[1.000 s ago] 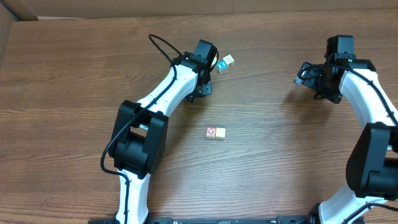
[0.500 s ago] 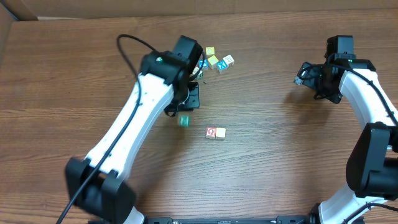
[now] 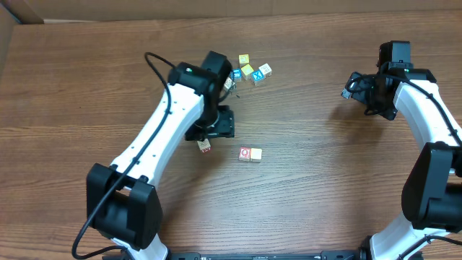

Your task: Flip 3 blocks

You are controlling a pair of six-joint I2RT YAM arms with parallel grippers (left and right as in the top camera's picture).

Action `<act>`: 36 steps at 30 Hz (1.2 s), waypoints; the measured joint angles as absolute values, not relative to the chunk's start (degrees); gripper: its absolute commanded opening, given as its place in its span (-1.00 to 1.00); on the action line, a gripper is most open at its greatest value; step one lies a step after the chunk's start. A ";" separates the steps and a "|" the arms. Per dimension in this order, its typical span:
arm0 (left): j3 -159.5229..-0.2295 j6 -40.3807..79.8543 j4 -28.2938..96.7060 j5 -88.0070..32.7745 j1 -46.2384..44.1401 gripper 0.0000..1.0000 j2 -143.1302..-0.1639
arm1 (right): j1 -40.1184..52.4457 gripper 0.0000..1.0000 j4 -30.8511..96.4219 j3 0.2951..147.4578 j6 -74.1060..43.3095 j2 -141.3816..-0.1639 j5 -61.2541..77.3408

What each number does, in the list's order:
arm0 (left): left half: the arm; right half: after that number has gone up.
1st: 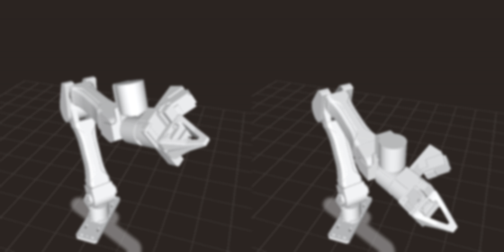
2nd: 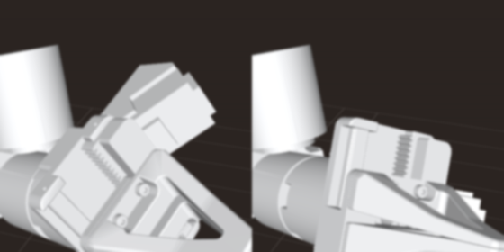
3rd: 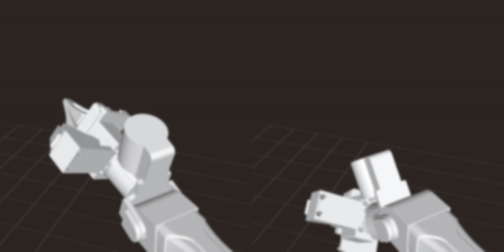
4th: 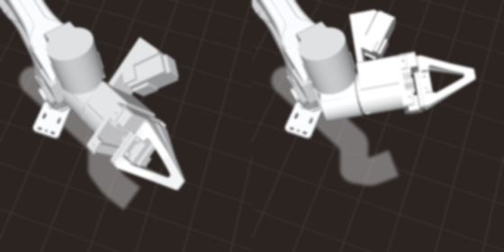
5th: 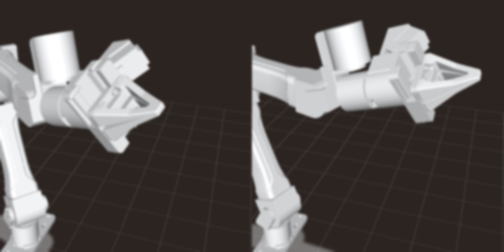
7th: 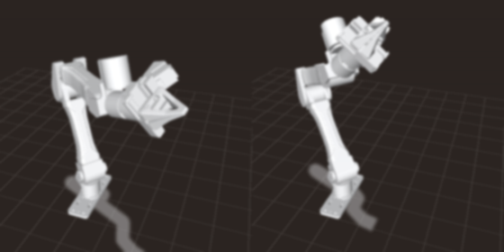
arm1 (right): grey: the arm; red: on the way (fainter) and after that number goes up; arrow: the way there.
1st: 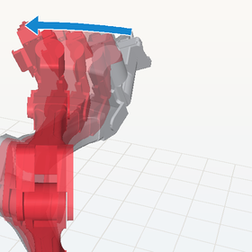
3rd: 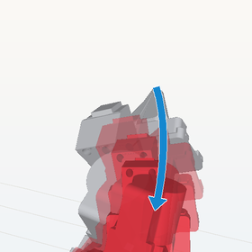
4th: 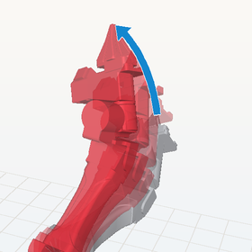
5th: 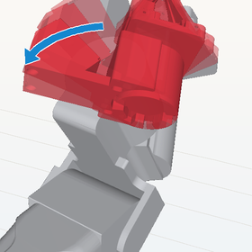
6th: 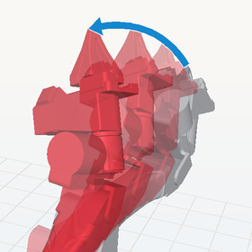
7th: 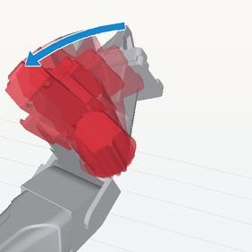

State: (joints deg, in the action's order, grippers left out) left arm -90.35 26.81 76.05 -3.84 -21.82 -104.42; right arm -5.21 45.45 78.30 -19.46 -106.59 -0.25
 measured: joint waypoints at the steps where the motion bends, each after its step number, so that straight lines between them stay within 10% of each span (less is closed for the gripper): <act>1: -90.35 26.83 76.27 -3.62 -20.93 0.37 -104.42 | -5.21 1.00 45.47 78.30 -19.44 -106.59 -0.23; 14: -74.50 28.82 60.25 -0.60 -18.65 0.37 -104.38 | -5.21 1.00 45.45 78.30 -19.46 -106.59 -0.23; 36: -63.61 29.30 41.69 -1.69 -18.65 -0.31 -104.38 | -5.21 1.00 45.43 78.30 -19.42 -106.59 -0.25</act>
State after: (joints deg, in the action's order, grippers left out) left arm -63.61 29.30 41.69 -1.69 -18.65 -104.38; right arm -5.21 45.43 78.30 -19.42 -106.59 -0.25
